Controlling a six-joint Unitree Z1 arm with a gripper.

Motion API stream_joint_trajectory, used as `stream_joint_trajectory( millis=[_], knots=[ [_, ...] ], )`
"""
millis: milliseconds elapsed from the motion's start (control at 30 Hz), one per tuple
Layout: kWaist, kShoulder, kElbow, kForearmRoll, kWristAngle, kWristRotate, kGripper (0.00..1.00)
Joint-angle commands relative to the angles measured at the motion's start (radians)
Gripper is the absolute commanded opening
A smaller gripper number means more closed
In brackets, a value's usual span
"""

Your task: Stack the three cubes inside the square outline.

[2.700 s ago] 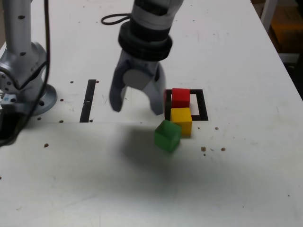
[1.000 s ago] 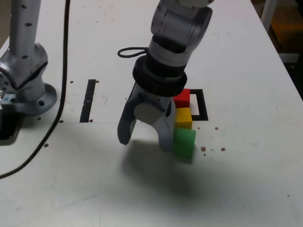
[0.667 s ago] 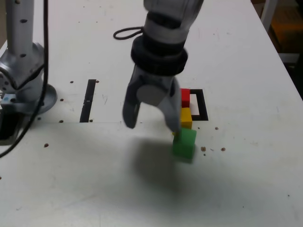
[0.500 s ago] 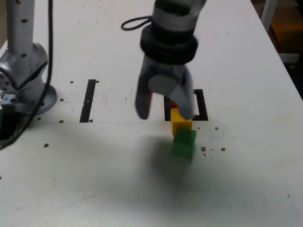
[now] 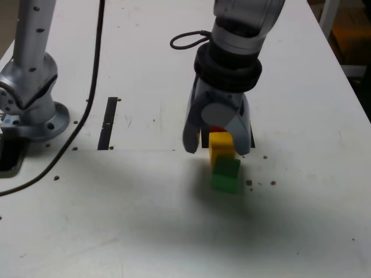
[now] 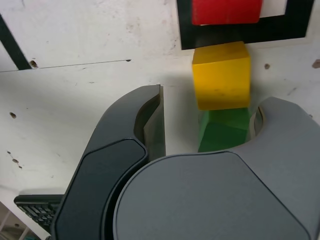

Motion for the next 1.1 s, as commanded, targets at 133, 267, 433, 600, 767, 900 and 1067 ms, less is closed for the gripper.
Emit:
stream_joint_trajectory(
  millis=[133, 267, 433, 600, 767, 900, 1067],
  knots=[
    [0.026, 0.035, -0.009, -0.008, -0.003, 0.023, 0.69],
    [0.053, 0.053, -0.003, -0.010, -0.007, 0.047, 0.69],
    [0.078, 0.071, 0.001, -0.013, -0.013, 0.069, 0.69],
    [0.088, 0.083, 0.002, -0.022, -0.018, 0.079, 0.65],
    [0.089, 0.099, 0.006, -0.054, -0.019, 0.082, 0.51],
    [0.089, 0.105, 0.004, -0.082, -0.009, 0.086, 0.39],
    [0.090, 0.106, -0.001, -0.116, 0.014, 0.089, 0.25]
  ],
)
